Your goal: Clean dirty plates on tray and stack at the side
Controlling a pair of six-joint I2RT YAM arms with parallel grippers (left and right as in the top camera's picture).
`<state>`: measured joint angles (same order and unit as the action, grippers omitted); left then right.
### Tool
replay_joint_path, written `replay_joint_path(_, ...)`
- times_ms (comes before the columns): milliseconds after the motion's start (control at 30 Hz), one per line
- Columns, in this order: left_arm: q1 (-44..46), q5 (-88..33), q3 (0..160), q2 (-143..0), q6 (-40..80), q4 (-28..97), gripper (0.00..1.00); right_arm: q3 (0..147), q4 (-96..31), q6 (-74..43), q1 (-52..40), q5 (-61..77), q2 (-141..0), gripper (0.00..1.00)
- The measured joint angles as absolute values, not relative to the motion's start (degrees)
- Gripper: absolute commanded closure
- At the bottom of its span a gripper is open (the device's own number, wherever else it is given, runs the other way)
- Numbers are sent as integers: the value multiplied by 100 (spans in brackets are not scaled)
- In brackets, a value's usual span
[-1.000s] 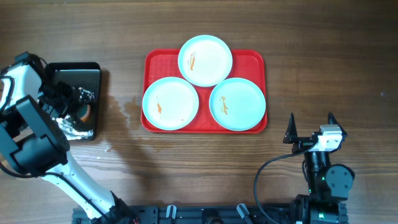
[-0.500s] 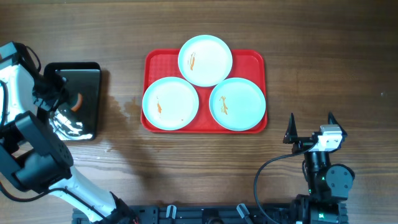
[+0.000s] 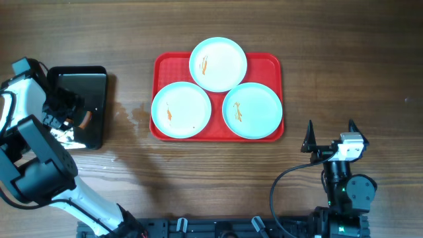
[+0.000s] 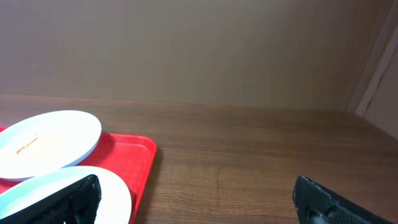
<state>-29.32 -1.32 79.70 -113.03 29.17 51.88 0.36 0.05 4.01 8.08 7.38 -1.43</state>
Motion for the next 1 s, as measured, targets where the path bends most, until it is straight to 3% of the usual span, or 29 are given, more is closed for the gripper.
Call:
replay_joint_path(133,-2930,-132,7959,-11303,2917,5369,33,36,8,401,810,740,-143,0)
replay_joint_path(333,-2930,-248,7649,-11303,2917,5100,46,36,5,401,810,738,-143,0)
replay_joint_path(400,-2930,-303,7644,-11303,2919,5057,57,36,5,401,810,740,-143,0)
replay_joint_path(467,-2930,-336,7644,-11303,2926,5013,82,36,5,401,810,738,-143,0)
replay_joint_path(533,-2930,-357,7644,-11303,2943,5000,96,36,5,401,810,738,-143,0)
replay_joint_path(900,-2930,-405,7642,-11303,2902,5011,96,36,5,401,810,740,-143,0)
replay_joint_path(933,-2930,-425,7642,-11303,2902,5011,92,36,5,401,810,740,-143,0)
replay_joint_path(967,-2930,-451,7642,-11301,2902,5011,74,36,5,401,810,740,-143,0)
replay_joint_path(1000,-2930,-464,7642,-11301,2895,5011,46,36,5,401,810,740,-143,0)
